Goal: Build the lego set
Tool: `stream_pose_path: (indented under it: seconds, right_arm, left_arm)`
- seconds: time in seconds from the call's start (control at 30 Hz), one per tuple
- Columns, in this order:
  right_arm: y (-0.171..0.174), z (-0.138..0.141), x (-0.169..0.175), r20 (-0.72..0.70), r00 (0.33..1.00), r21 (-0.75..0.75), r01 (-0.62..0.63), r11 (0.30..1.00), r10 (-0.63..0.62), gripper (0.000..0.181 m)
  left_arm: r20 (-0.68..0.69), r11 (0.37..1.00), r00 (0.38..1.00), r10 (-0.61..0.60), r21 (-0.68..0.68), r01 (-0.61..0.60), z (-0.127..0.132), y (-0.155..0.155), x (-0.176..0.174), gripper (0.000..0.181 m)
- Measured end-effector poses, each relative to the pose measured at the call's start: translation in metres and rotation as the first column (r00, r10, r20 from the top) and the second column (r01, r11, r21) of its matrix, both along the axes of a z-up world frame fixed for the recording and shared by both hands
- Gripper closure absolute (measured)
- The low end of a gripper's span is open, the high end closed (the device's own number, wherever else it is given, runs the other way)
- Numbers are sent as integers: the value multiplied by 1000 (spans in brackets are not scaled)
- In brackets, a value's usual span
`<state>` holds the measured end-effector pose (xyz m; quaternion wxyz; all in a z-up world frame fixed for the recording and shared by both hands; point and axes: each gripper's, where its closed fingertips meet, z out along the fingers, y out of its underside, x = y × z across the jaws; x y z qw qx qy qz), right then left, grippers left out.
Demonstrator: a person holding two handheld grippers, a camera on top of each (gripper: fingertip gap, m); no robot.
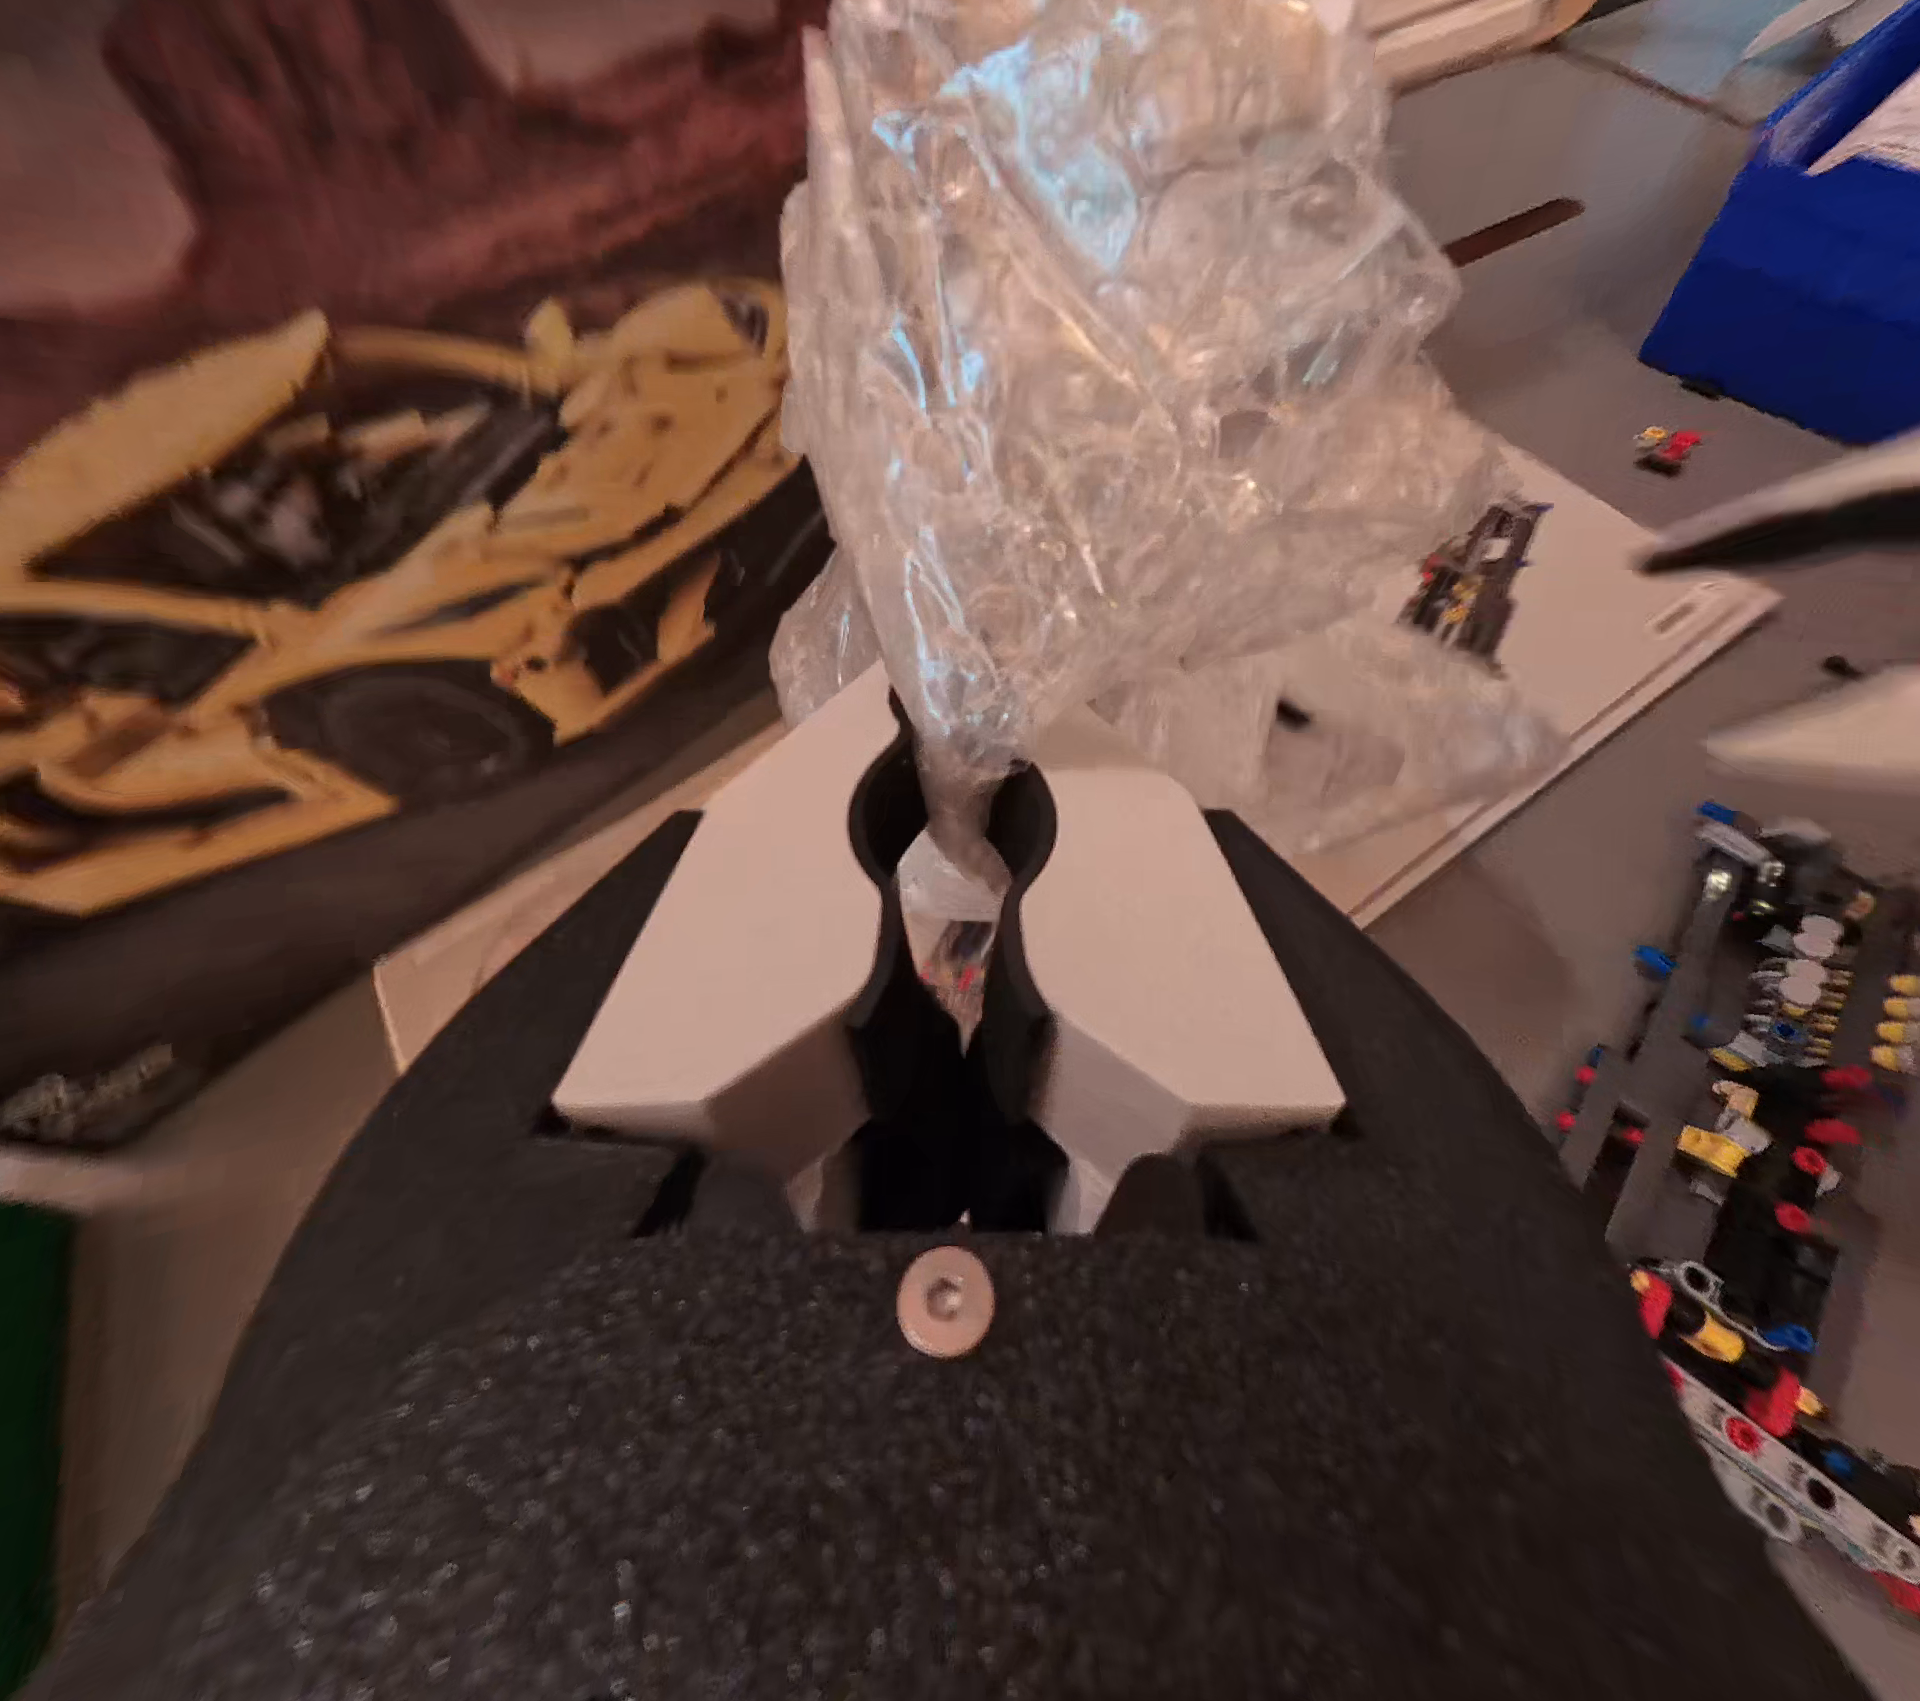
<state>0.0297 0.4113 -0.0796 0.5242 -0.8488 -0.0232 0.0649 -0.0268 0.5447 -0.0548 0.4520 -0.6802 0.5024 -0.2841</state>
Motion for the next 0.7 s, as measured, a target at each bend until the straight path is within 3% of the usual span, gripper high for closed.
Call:
stream_pose_path:
  seconds: [0.1, 0.17, 0.23, 0.3, 0.33, 0.5, 0.6, 0.7]
  right_arm:
    - [39, 14, 6, -112, 991, -33, -76, 997, 72, 130]
    - [58, -1, -1, -204, 973, -117, -135, 984, 109, 117]
    - [65, -25, 4, -218, 974, -205, -114, 972, 68, 118]
    - [59, -33, 2, -268, 962, -218, -118, 969, 56, 164]
    - [55, -32, 5, -274, 961, -199, -87, 976, 30, 174]
    - [25, -12, 40, -208, 974, -102, 75, 992, -95, 180]
    - [11, -23, 52, -186, 975, -150, 95, 984, -123, 180]
    - [4, -30, 50, -260, 960, -158, 59, 986, -99, 181]
  left_arm:
    - [67, 992, 995, -75, 110, 67, 26, -12, 8, 180]
    - [118, 978, 982, -145, 171, 123, 41, -24, 13, 180]
    - [130, 964, 971, -201, 203, 172, 49, -36, 17, 179]
    - [159, 956, 960, -229, 220, 191, 56, -42, 17, 180]
    - [172, 953, 954, -244, 224, 203, 59, -45, 16, 180]
    - [192, 939, 931, -312, 213, 270, 57, -61, 12, 179]
    - [203, 921, 905, -374, 200, 335, 50, -83, 15, 179]
    - [155, 949, 940, -304, 139, 284, 28, -81, 22, 179]
